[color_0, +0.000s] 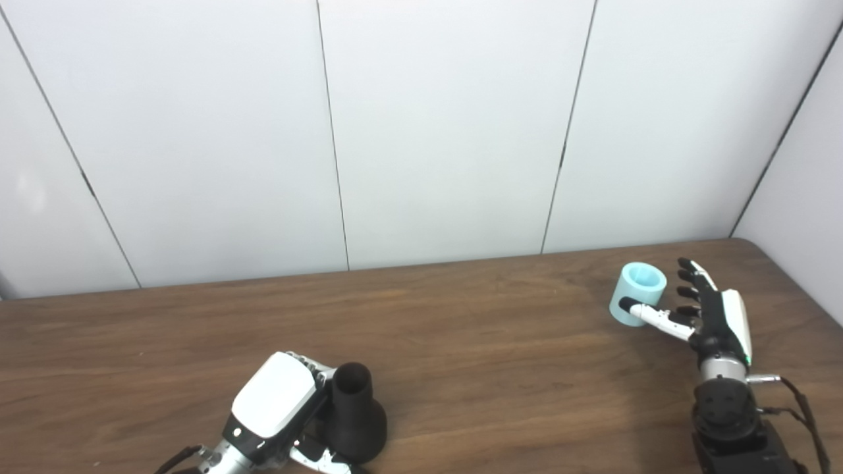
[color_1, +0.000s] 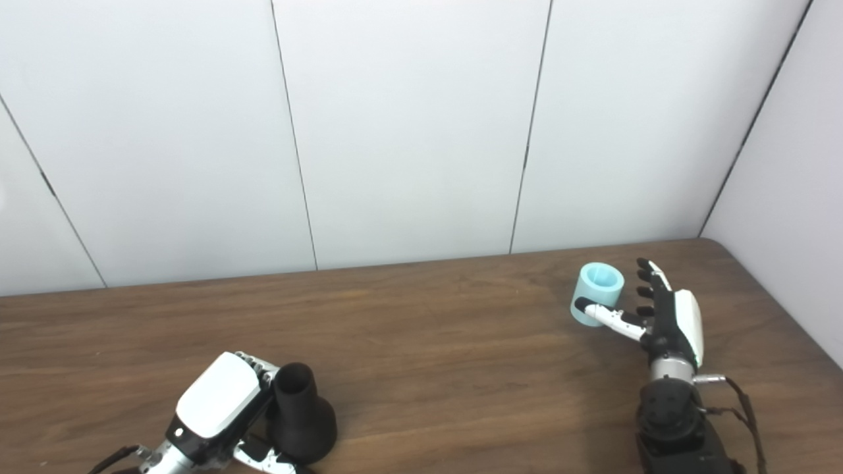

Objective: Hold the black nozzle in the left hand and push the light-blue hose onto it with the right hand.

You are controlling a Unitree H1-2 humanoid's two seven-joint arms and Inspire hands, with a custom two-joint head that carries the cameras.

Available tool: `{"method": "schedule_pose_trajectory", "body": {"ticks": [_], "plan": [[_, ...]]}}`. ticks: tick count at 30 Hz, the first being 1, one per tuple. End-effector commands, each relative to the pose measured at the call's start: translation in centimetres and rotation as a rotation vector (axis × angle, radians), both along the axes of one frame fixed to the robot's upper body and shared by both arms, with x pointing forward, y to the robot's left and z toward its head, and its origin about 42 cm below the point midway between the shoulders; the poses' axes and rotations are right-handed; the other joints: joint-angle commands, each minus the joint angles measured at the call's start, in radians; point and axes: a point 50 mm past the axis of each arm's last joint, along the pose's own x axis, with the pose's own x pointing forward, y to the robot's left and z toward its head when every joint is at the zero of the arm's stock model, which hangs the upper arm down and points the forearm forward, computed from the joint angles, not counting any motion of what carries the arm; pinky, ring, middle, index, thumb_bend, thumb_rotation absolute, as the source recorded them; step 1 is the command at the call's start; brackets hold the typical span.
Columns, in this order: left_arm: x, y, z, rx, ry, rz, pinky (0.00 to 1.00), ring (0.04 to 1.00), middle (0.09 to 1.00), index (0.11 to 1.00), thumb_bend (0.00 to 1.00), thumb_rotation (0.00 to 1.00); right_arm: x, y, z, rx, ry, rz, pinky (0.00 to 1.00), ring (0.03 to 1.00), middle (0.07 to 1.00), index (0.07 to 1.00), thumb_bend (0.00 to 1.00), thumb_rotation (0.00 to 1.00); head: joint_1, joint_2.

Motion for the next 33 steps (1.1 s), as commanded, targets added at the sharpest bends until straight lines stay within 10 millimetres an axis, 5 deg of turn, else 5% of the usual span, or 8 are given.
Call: {"method": "schedule_pose_trajectory", "body": {"ticks": [1,2,4,13,26,33], "plan": [[-3.9,-2.0,-4.9,0.015,0.135,-0.040,0.08,0.133,0.209,0.482,0.52,0.04,1.3,-0.5,2.9,-0.049,-0.106,0.020,0.46,0.574,0.643,0.877,1.00,0.38,0.001,0.001],[-4.0,-2.0,-4.8,0.015,0.133,-0.041,0.08,0.133,0.211,0.482,0.52,0.04,1.5,-0.4,2.8,-0.041,-0.106,0.027,0.38,0.484,0.553,0.875,1.00,0.38,0.001,0.001],[-4.0,-2.0,-4.8,0.016,0.131,-0.043,0.08,0.132,0.202,0.482,0.52,0.04,1.8,-0.3,2.7,-0.043,-0.103,0.037,0.56,0.683,0.751,0.875,1.00,0.37,0.002,0.001],[-4.2,-1.9,-4.9,0.010,0.148,-0.050,0.08,0.132,0.206,0.482,0.52,0.04,3.0,0.4,2.3,-0.039,-0.075,0.082,0.71,0.803,0.850,0.880,0.97,0.35,0.007,0.004],[-4.4,-1.9,-5.0,0.017,0.151,-0.051,0.09,0.136,0.205,0.482,0.52,0.04,3.3,1.4,2.5,-0.017,-0.086,0.133,0.71,0.789,0.807,0.805,0.95,0.30,0.009,0.009],[-4.5,-1.8,-4.9,0.012,0.156,-0.049,0.09,0.131,0.201,0.482,0.52,0.04,3.3,1.5,2.3,0.044,-0.133,0.087,0.64,0.693,0.696,0.702,0.96,0.22,0.010,0.012]]}}
